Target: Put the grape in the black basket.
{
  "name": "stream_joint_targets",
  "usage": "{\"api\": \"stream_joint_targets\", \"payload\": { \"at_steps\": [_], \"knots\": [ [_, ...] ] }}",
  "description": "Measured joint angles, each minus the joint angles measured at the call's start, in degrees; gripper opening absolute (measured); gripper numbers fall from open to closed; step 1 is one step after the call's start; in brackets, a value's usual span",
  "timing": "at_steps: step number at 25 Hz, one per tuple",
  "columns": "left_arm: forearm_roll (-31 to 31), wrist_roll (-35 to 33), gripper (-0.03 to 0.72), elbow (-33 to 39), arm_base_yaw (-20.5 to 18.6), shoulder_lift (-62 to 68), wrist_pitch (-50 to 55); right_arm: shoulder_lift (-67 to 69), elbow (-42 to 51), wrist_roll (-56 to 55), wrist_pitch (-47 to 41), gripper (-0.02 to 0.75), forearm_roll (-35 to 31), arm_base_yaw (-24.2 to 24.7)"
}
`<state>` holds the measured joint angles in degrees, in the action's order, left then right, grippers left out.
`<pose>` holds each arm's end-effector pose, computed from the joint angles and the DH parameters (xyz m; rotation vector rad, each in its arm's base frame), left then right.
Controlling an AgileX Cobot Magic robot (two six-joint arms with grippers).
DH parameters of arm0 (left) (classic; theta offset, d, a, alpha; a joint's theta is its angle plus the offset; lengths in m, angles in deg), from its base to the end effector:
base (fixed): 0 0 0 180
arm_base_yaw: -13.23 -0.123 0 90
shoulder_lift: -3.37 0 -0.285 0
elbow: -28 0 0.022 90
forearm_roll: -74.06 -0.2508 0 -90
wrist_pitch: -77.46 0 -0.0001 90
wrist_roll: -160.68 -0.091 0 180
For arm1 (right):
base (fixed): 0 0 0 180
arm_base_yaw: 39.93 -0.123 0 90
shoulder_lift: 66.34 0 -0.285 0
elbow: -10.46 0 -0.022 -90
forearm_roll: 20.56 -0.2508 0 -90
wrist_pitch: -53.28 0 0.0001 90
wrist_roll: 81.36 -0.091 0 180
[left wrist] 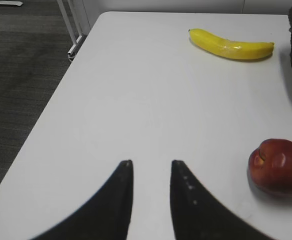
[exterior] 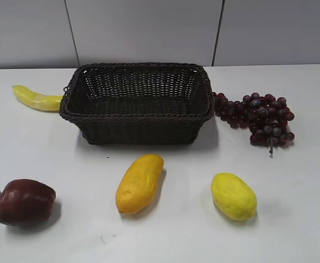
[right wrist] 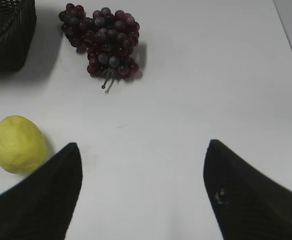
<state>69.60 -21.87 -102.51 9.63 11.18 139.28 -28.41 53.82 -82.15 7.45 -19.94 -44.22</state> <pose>-0.0043 0.0060 0.2716 -0.0228 2.0802 0.1593 0.0921 0.0062 0.3029 -0.0718 2.2177 0.0361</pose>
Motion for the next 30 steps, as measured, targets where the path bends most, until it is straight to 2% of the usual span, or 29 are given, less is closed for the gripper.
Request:
{"api": "stream_joint_targets", "payload": {
  "at_steps": [8, 19, 30],
  "knots": [
    [0.00, 0.00, 0.228, 0.00, 0.00, 0.00, 0.00, 19.58, -7.47, 0.00, 2.01, 0.574, -1.56, 0.00],
    [0.00, 0.00, 0.228, 0.00, 0.00, 0.00, 0.00, 42.41, -19.67, 0.00, 2.88, 0.512, -6.60, 0.00],
    [0.00, 0.00, 0.228, 0.00, 0.00, 0.00, 0.00, 62.64, -29.72, 0.00, 6.94, 0.556, -6.93, 0.00]
  ]
}}
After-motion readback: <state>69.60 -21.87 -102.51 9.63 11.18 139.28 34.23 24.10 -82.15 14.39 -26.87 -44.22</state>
